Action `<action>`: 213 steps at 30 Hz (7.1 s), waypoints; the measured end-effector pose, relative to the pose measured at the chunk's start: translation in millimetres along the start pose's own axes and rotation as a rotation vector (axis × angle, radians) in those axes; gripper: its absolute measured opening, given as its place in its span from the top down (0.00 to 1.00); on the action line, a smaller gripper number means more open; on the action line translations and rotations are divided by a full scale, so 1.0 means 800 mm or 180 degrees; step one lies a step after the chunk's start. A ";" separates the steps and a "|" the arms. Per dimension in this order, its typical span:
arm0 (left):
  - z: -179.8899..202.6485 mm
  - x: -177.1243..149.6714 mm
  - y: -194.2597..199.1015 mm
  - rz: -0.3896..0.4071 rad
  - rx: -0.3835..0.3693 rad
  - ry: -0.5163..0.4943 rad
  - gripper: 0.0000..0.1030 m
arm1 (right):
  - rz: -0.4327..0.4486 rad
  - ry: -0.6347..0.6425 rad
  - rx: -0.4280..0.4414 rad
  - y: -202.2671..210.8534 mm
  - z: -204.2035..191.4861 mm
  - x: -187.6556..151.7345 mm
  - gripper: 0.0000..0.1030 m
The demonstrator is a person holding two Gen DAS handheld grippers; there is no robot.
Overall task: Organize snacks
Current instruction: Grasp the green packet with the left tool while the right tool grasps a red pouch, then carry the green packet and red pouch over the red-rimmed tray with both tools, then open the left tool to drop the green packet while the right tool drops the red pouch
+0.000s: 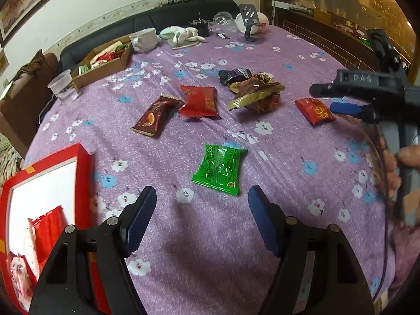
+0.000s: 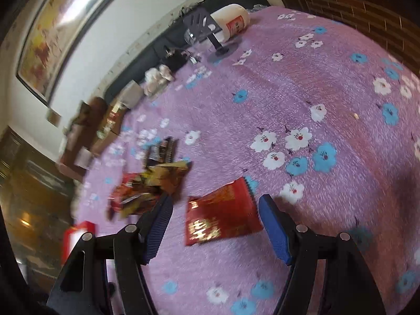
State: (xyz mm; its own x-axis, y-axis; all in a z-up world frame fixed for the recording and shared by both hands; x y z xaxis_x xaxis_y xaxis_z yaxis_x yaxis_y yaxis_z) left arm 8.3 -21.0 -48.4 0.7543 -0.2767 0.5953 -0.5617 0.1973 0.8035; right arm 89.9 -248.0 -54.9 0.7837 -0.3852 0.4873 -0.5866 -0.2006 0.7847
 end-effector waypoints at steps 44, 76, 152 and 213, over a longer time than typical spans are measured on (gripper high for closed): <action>-0.002 -0.006 0.026 0.0342 -0.0324 0.0212 0.74 | 0.0237 0.0032 0.0899 0.048 -0.026 -0.025 0.80; -0.049 -0.069 0.158 0.1024 0.0120 0.0300 0.73 | 0.0243 0.1051 0.1478 0.092 -0.189 -0.197 0.79; -0.306 -0.117 0.226 0.1239 0.0872 0.0928 0.73 | 0.0073 0.2336 0.1562 0.097 -0.456 -0.299 0.77; -0.236 -0.128 0.156 0.0745 0.1131 0.0793 0.28 | -0.0100 0.1018 0.1641 -0.001 -0.400 -0.223 0.23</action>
State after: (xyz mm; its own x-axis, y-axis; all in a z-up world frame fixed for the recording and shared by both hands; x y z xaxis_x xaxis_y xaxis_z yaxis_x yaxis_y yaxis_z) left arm -75.1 209.4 -8.1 0.6280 -0.0215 0.7780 -0.7743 -0.1176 0.6218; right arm 16.4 108.8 -19.9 0.7778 -0.0983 0.6207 -0.5231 -0.6488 0.5527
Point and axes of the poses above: each gripper's, at about its wrist camera, not at the fingertips, and y roughly against the way its jaws point, z to its right, x to its top, the point moved 10 cm from there along -y, roughly the way its jaws point, and after that the axes turned 6 degrees about -x, right-handed, at the moved point
